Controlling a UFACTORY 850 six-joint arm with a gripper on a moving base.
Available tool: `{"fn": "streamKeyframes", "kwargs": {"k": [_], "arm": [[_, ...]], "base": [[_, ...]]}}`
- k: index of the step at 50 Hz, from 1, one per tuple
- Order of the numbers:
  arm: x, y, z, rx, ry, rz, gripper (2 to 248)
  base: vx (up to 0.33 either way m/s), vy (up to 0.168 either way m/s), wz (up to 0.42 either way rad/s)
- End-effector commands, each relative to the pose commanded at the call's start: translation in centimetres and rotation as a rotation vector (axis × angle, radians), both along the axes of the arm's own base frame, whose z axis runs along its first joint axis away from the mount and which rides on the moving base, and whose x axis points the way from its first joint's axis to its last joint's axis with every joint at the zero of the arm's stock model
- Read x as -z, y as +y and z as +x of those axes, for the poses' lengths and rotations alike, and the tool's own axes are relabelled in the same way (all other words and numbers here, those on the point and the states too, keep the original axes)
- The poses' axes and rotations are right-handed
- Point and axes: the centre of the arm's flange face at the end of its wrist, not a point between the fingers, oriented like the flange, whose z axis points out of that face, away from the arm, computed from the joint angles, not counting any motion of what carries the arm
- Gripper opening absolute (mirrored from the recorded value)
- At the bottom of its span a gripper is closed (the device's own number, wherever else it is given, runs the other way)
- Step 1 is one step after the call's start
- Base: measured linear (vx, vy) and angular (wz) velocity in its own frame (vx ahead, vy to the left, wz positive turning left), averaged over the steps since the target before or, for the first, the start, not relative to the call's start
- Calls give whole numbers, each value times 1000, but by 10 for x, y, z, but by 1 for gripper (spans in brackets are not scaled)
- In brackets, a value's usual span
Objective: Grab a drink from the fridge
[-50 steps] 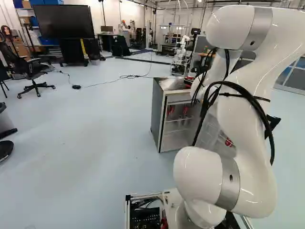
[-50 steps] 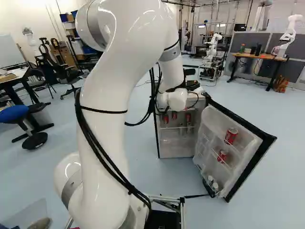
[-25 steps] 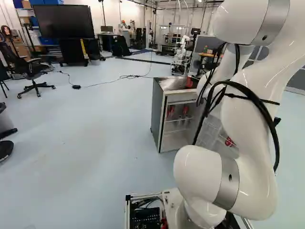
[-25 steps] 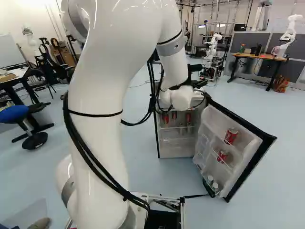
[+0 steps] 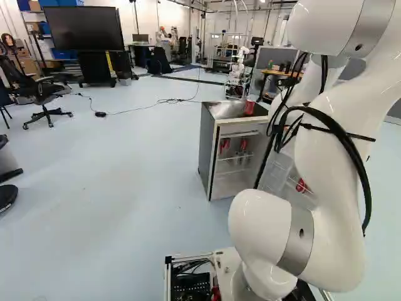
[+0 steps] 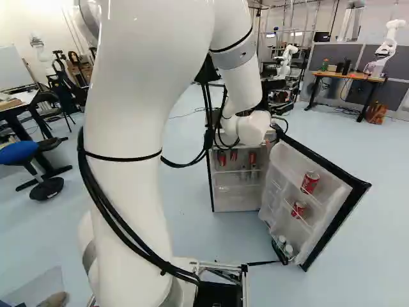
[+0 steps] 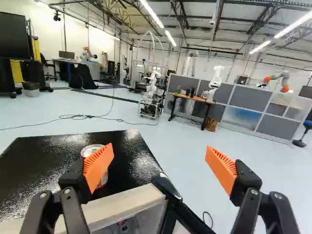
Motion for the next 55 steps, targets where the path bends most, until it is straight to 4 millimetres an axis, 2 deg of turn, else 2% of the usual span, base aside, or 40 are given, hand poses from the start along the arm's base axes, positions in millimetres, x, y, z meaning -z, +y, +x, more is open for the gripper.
{"fn": "streamKeyframes", "kwargs": {"k": [55], "arm": [[-39,-102,-30,300,33,95,247]], "base": [[0,0,0]]}}
